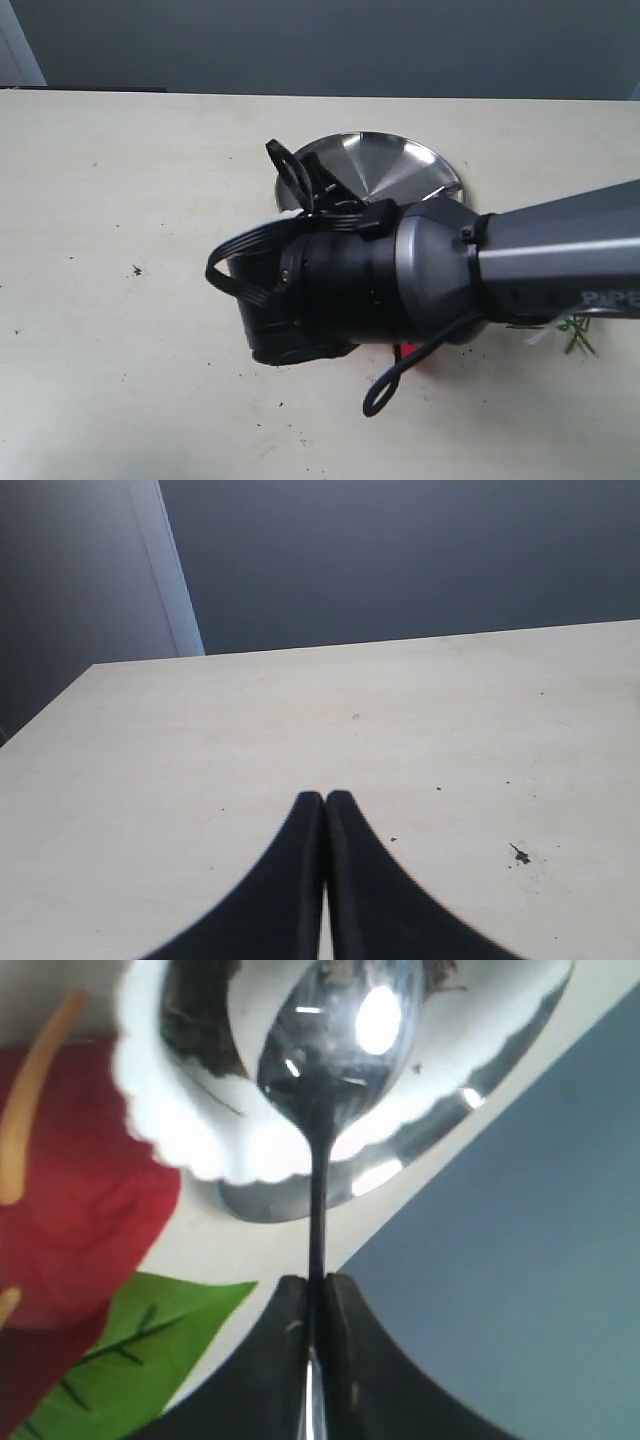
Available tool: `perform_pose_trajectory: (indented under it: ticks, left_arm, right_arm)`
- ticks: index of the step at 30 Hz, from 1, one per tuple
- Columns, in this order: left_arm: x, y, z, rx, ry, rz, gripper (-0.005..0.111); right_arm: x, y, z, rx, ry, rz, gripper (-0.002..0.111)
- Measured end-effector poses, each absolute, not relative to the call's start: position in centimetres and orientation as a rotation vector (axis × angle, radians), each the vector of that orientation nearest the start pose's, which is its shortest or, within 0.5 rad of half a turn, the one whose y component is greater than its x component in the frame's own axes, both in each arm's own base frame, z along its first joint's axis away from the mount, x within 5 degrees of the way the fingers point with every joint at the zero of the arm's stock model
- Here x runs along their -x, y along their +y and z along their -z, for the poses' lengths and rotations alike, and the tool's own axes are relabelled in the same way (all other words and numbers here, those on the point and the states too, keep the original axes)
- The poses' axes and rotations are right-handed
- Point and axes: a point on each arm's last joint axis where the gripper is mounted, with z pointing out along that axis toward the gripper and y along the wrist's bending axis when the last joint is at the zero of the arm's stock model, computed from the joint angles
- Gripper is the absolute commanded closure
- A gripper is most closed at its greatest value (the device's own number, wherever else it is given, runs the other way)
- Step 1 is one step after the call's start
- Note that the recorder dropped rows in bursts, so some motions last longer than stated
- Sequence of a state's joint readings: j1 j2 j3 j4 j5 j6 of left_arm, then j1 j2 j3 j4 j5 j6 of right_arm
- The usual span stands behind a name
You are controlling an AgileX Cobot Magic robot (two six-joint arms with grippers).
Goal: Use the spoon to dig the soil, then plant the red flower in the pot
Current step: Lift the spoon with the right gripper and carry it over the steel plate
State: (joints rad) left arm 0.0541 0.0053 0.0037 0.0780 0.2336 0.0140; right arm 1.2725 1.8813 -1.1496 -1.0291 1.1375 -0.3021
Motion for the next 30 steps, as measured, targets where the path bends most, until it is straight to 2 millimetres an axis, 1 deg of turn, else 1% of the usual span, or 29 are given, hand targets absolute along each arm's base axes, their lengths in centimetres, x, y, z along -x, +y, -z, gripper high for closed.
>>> perform_pose_trajectory:
  ticks: [3,5,9,12,14,16,19,23,27,28,30]
  left_arm:
    - [-5.6,0.5,-19.1,-0.018,1.727,-0.122,0.106]
    - [-5.6,0.5,-19.1,-0.018,1.727,-0.122,0.106]
    - [-5.6,0.5,-19.1,-0.018,1.727,-0.122,0.106]
    - [-5.6,0.5,-19.1,-0.018,1.727,-0.122,0.106]
    - [-5.6,0.5,-19.1,-0.018,1.727,-0.122,0.106]
    - [-5.6,0.5,-19.1,-0.018,1.727,-0.122,0.106]
    - [-5.6,0.5,-19.1,-0.018,1.727,-0.122,0.106]
    - [-5.6,0.5,-19.1,-0.018,1.727,-0.122,0.106]
    - [-5.6,0.5,-19.1,-0.018,1.727,-0.122,0.106]
    - [-5.6,0.5,-19.1,-0.018,1.727,-0.122,0.106]
    - [-5.6,0.5,-19.1,-0.018,1.727,-0.122,0.106]
  right_arm:
    - [-17.1,30.3,-19.4,2.234,1.308,1.286,0.109]
    - [-17.2,30.2,-19.7,2.209,1.327,1.293,0.109]
    - [-16.6,30.1,-19.8,2.233,1.388,1.173,0.109]
    - [-16.4,30.5,-19.5,2.281,1.359,1.092,0.109]
    - [-16.4,30.7,-19.1,2.309,1.324,1.083,0.109]
    - [-16.6,30.9,-18.6,2.332,1.296,1.102,0.109]
    - [-17.2,30.7,-17.9,2.348,1.298,1.147,0.109]
    - [-18.2,30.0,-17.5,2.283,1.406,1.215,0.109]
    - [-18.5,29.7,-18.3,2.197,1.456,1.204,0.109]
    - [-18.5,29.7,-19.1,2.143,1.479,1.169,0.109]
    - [-18.3,29.5,-20.0,2.095,1.517,1.118,0.109]
